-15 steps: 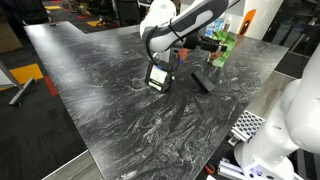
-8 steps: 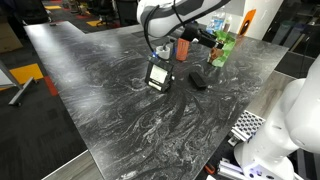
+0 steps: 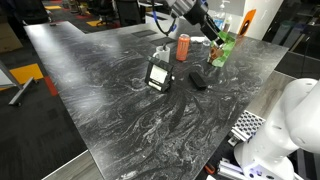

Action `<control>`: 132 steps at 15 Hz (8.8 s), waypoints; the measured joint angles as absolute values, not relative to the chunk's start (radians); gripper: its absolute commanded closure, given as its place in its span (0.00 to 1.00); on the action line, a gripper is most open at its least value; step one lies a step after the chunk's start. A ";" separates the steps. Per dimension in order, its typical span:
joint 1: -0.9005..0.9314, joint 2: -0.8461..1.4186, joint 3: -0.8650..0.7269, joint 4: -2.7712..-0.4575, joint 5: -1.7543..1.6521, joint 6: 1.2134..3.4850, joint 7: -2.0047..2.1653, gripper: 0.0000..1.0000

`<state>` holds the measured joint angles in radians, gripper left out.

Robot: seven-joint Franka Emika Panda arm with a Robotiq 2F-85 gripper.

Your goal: Turn the duster around, then use it to clean the table

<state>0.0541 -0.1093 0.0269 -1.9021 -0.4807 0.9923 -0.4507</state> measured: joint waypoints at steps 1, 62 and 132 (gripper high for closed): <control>0.054 -0.129 0.023 -1.903 -0.455 1.013 -0.419 0.00; -0.233 -0.549 -0.084 -2.752 -0.064 2.283 0.383 0.00; -0.176 -0.121 -0.156 -2.392 -0.132 2.294 0.138 0.73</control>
<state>-0.1760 -0.1206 -0.1558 -2.3922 -0.1317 2.2939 0.1381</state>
